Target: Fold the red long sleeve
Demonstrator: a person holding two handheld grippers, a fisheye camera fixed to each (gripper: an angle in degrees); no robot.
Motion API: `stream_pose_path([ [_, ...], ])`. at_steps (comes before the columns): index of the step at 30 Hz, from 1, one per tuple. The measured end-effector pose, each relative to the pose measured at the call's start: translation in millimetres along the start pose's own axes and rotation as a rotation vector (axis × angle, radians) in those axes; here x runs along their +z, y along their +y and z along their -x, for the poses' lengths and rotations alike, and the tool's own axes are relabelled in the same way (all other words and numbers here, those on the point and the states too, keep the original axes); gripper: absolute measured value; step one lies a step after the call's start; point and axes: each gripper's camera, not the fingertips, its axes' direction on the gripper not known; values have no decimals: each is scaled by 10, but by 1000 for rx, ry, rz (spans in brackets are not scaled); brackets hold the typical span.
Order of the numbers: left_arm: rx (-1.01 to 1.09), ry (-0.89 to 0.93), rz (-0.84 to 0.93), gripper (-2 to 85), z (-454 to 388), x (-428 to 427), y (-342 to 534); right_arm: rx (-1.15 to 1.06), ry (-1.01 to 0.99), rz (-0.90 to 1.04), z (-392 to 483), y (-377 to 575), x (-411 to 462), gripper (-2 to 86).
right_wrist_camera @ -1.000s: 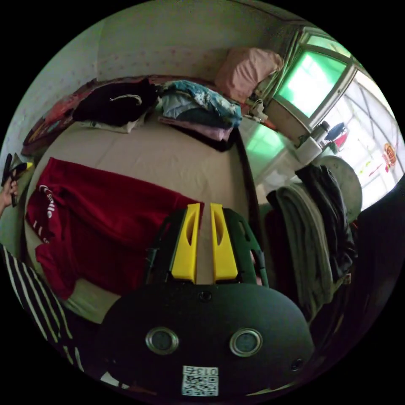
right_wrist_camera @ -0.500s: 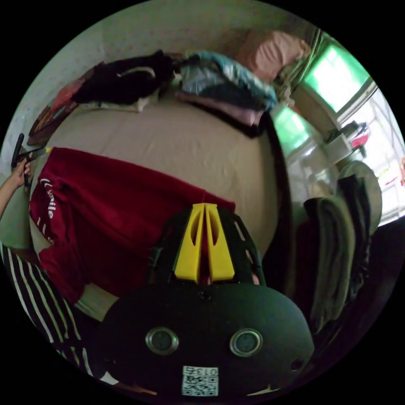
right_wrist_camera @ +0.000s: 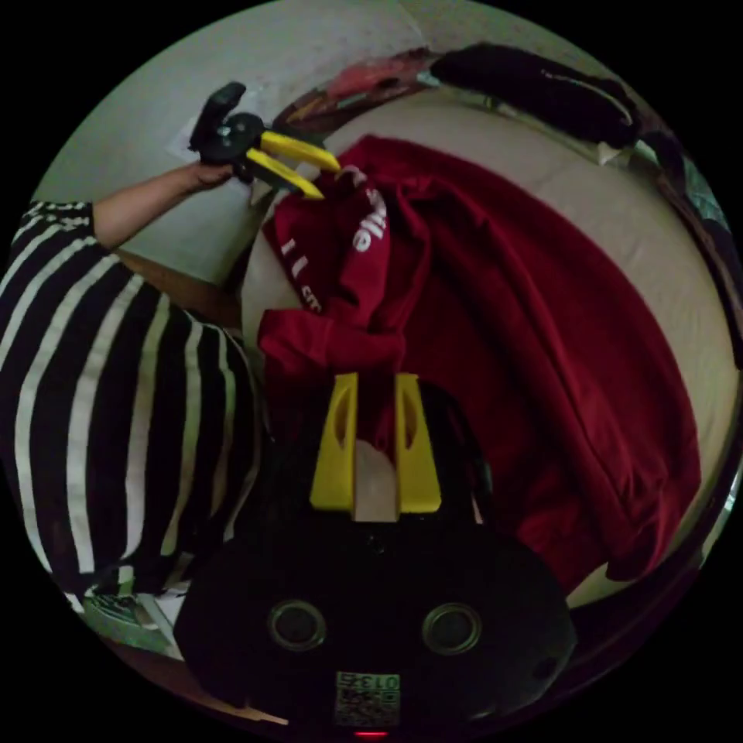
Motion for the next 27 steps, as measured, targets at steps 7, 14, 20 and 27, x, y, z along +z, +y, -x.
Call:
stream_pose_path([
  [7,88,-27,99,9,-209,183,-384,-192,-21,-140,467,372,-978,7],
  [14,56,-3,55,4,-183,109,-552,-210,61,-511,760,1176,-2210,4],
  [20,75,126,68,5,-21,152,-740,9,245,-825,536,1692,-2596,5],
  [27,-30,299,83,9,348,431,-924,548,412,-680,-679,1523,-1889,9],
])
